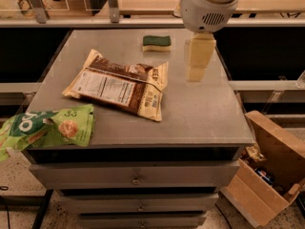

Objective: Move brown chip bag near green rice chip bag

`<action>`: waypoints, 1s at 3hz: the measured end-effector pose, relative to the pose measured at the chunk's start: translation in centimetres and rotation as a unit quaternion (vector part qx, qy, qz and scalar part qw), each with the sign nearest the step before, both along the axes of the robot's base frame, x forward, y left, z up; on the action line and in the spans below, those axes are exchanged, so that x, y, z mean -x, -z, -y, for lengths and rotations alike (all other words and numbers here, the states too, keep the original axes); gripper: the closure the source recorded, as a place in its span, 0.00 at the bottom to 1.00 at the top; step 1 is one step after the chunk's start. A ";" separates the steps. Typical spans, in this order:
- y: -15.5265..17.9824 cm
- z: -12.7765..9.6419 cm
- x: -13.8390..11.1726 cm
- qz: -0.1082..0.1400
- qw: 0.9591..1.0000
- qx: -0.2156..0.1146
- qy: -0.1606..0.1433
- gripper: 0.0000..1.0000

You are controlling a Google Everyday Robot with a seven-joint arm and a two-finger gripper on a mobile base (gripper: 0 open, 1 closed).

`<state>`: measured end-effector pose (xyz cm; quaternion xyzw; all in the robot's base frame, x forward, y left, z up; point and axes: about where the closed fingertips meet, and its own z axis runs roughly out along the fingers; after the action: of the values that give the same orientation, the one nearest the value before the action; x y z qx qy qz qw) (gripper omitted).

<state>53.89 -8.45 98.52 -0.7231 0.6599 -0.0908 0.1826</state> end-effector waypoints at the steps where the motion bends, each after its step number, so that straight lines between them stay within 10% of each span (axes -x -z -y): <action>1: 2.0 -2.7 -4.0 -0.009 1.000 0.015 -0.014 0.00; 3: 7.9 -8.1 -8.6 -0.075 0.996 0.030 -0.037 0.00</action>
Offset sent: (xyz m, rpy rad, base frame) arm 0.1068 0.0835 -0.0763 -0.0700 0.1526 0.0641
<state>62.47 -0.38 90.65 -0.7568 0.6417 -0.0495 0.1139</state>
